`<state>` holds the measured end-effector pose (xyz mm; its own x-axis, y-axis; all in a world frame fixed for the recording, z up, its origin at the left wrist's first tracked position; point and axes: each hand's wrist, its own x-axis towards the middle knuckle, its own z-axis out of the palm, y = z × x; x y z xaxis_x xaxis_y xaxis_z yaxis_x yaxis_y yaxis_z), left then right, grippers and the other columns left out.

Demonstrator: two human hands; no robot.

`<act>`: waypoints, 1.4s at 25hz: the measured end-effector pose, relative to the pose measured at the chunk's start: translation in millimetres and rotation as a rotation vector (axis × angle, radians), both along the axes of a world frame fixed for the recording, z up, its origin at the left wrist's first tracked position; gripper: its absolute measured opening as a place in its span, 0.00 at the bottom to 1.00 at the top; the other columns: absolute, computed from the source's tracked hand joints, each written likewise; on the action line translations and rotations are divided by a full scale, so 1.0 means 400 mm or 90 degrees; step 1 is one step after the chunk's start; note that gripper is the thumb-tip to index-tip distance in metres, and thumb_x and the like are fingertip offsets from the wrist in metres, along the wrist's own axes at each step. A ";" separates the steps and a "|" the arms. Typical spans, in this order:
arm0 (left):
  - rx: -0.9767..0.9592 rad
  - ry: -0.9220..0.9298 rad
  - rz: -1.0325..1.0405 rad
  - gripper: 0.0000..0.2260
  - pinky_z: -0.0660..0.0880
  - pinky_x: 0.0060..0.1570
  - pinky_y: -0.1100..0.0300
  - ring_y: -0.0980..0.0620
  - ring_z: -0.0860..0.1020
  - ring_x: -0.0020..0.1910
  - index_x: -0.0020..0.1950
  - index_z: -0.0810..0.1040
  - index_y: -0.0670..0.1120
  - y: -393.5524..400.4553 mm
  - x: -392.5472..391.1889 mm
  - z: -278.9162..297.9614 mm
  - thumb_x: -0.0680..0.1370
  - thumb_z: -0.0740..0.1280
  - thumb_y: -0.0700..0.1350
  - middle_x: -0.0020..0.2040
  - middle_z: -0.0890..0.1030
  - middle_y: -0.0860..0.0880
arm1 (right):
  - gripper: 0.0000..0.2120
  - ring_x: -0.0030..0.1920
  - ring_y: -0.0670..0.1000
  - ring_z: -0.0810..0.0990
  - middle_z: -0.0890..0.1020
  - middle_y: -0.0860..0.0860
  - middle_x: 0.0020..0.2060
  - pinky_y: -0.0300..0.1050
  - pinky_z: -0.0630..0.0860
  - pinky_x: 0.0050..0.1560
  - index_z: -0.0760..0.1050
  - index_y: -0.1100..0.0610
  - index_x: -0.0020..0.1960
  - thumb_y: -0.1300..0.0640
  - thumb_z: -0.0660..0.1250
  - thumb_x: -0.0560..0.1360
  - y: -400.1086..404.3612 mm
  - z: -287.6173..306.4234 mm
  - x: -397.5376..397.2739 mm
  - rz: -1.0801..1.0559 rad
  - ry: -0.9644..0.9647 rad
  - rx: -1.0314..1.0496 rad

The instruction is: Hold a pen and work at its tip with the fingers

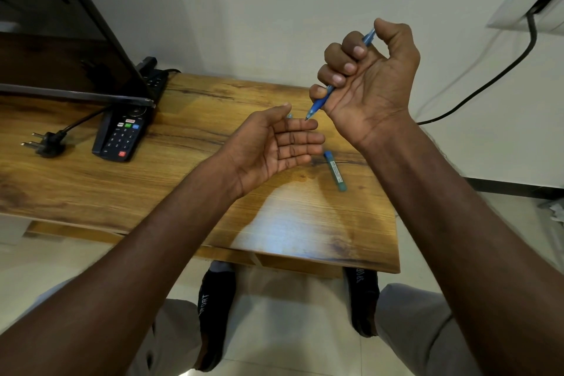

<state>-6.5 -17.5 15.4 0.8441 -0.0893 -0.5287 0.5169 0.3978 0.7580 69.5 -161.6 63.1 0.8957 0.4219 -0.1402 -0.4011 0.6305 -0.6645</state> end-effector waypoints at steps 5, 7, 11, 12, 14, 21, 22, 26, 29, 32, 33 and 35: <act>0.004 0.002 0.001 0.22 0.80 0.61 0.53 0.45 0.87 0.52 0.60 0.83 0.40 0.000 0.000 0.001 0.86 0.58 0.55 0.56 0.87 0.39 | 0.21 0.31 0.49 0.60 0.61 0.48 0.31 0.46 0.60 0.36 0.64 0.54 0.35 0.42 0.53 0.82 0.001 0.001 -0.001 0.002 0.001 -0.003; 0.003 0.002 0.001 0.22 0.80 0.60 0.54 0.45 0.87 0.52 0.59 0.84 0.40 -0.001 0.000 0.001 0.86 0.58 0.55 0.55 0.87 0.39 | 0.21 0.31 0.50 0.60 0.60 0.49 0.31 0.46 0.60 0.37 0.64 0.54 0.35 0.43 0.52 0.82 0.001 0.001 -0.002 0.003 -0.001 -0.002; 0.004 -0.001 0.001 0.22 0.80 0.60 0.53 0.45 0.87 0.51 0.59 0.84 0.40 -0.002 0.000 0.001 0.86 0.58 0.55 0.55 0.87 0.39 | 0.21 0.31 0.50 0.59 0.61 0.49 0.31 0.47 0.59 0.37 0.64 0.54 0.35 0.43 0.53 0.82 -0.001 0.004 -0.004 -0.003 -0.010 -0.008; 0.004 0.000 0.001 0.22 0.80 0.60 0.53 0.45 0.87 0.52 0.59 0.84 0.40 -0.002 0.000 0.001 0.86 0.58 0.55 0.55 0.87 0.39 | 0.21 0.32 0.50 0.58 0.60 0.49 0.31 0.47 0.58 0.38 0.64 0.54 0.35 0.44 0.53 0.81 0.000 0.006 -0.004 -0.004 -0.018 -0.017; 0.005 0.001 0.001 0.22 0.80 0.59 0.53 0.45 0.87 0.52 0.59 0.84 0.40 -0.002 0.001 0.001 0.86 0.58 0.55 0.55 0.87 0.39 | 0.20 0.33 0.51 0.56 0.59 0.50 0.32 0.49 0.55 0.39 0.62 0.54 0.34 0.45 0.52 0.81 0.002 0.010 -0.006 0.002 -0.041 -0.033; 0.004 0.005 -0.002 0.22 0.79 0.61 0.54 0.45 0.87 0.52 0.60 0.83 0.40 -0.002 0.001 -0.001 0.86 0.58 0.55 0.56 0.87 0.39 | 0.20 0.35 0.52 0.53 0.57 0.51 0.33 0.49 0.56 0.38 0.62 0.55 0.35 0.45 0.52 0.82 0.006 0.015 -0.013 0.003 -0.058 -0.047; 0.004 0.005 -0.003 0.22 0.79 0.61 0.53 0.45 0.87 0.52 0.60 0.83 0.40 -0.002 0.001 -0.001 0.86 0.58 0.55 0.56 0.87 0.39 | 0.21 0.34 0.51 0.54 0.58 0.50 0.33 0.48 0.57 0.38 0.62 0.55 0.35 0.45 0.52 0.82 0.006 0.014 -0.013 0.003 -0.055 -0.048; 0.005 0.002 -0.005 0.22 0.80 0.60 0.54 0.45 0.87 0.52 0.60 0.83 0.40 -0.002 0.000 -0.001 0.86 0.58 0.55 0.56 0.87 0.38 | 0.21 0.32 0.50 0.57 0.58 0.50 0.33 0.47 0.58 0.37 0.62 0.54 0.35 0.45 0.52 0.82 0.006 0.013 -0.011 -0.004 -0.047 -0.049; 0.008 0.002 -0.005 0.22 0.81 0.58 0.54 0.45 0.87 0.52 0.60 0.83 0.40 -0.003 0.000 -0.002 0.86 0.58 0.55 0.56 0.87 0.38 | 0.21 0.32 0.50 0.58 0.59 0.50 0.32 0.47 0.59 0.37 0.63 0.54 0.35 0.44 0.52 0.82 0.004 0.014 -0.009 -0.003 -0.045 -0.048; 0.008 0.002 -0.006 0.22 0.81 0.59 0.54 0.45 0.87 0.53 0.60 0.83 0.40 -0.003 0.001 -0.002 0.86 0.58 0.55 0.56 0.87 0.38 | 0.20 0.33 0.50 0.56 0.58 0.50 0.32 0.48 0.57 0.37 0.62 0.54 0.34 0.45 0.52 0.82 0.005 0.017 -0.012 -0.007 -0.055 -0.044; 0.008 0.001 -0.007 0.22 0.81 0.59 0.54 0.45 0.87 0.53 0.60 0.84 0.40 -0.002 0.001 -0.002 0.86 0.58 0.55 0.56 0.87 0.38 | 0.20 0.33 0.50 0.55 0.57 0.50 0.33 0.48 0.56 0.38 0.62 0.54 0.35 0.45 0.52 0.82 0.006 0.018 -0.013 -0.009 -0.059 -0.043; 0.007 0.001 -0.006 0.22 0.81 0.59 0.54 0.45 0.87 0.53 0.60 0.83 0.40 -0.002 0.001 -0.002 0.86 0.58 0.55 0.56 0.87 0.39 | 0.21 0.34 0.51 0.54 0.57 0.50 0.33 0.49 0.55 0.38 0.62 0.54 0.35 0.45 0.52 0.82 0.005 0.019 -0.014 -0.008 -0.068 -0.052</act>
